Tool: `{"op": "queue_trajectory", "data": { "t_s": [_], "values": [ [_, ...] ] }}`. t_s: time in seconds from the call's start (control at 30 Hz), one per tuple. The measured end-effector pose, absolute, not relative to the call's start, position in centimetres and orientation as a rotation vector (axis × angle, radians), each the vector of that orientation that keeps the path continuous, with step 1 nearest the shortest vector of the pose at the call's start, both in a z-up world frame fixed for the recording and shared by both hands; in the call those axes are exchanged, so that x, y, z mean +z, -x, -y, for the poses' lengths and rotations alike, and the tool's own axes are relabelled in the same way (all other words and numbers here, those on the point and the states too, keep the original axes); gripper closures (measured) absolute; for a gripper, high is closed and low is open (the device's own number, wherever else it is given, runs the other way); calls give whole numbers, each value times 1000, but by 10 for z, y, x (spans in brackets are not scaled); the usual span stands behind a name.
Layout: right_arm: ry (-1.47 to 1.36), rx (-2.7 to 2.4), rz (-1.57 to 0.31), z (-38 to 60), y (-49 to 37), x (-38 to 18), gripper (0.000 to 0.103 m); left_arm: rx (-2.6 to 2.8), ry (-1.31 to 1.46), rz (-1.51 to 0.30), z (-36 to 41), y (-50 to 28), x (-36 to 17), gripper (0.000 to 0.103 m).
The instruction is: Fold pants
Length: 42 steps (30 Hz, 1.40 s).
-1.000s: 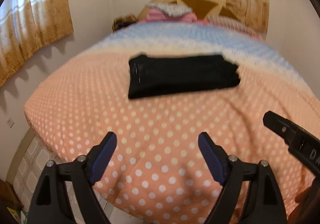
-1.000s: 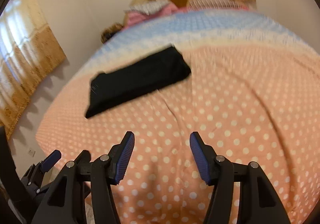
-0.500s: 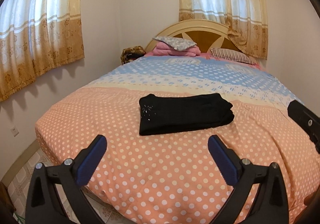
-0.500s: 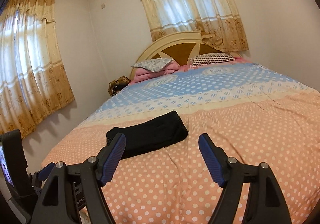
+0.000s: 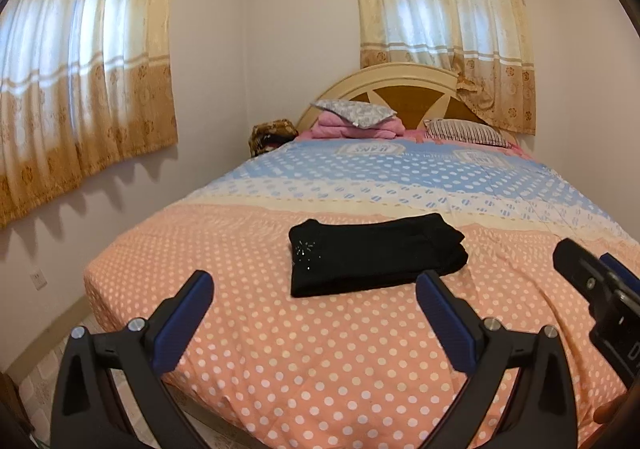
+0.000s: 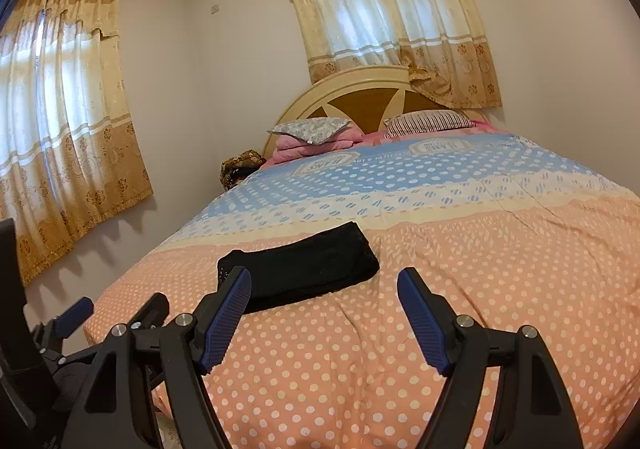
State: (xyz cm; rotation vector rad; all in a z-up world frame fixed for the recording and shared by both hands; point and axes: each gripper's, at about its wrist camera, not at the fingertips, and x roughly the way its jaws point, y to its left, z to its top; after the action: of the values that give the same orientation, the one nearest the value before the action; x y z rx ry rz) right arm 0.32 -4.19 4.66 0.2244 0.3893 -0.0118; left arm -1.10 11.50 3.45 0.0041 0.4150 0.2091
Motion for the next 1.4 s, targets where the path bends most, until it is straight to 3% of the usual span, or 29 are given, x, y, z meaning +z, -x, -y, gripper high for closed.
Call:
{"op": "queue_trajectory", "data": {
  "t_s": [1.4],
  "values": [
    [-261,-41,-402,40,1,41,26,209,-17,-428,-113,11,31,0]
  ]
}}
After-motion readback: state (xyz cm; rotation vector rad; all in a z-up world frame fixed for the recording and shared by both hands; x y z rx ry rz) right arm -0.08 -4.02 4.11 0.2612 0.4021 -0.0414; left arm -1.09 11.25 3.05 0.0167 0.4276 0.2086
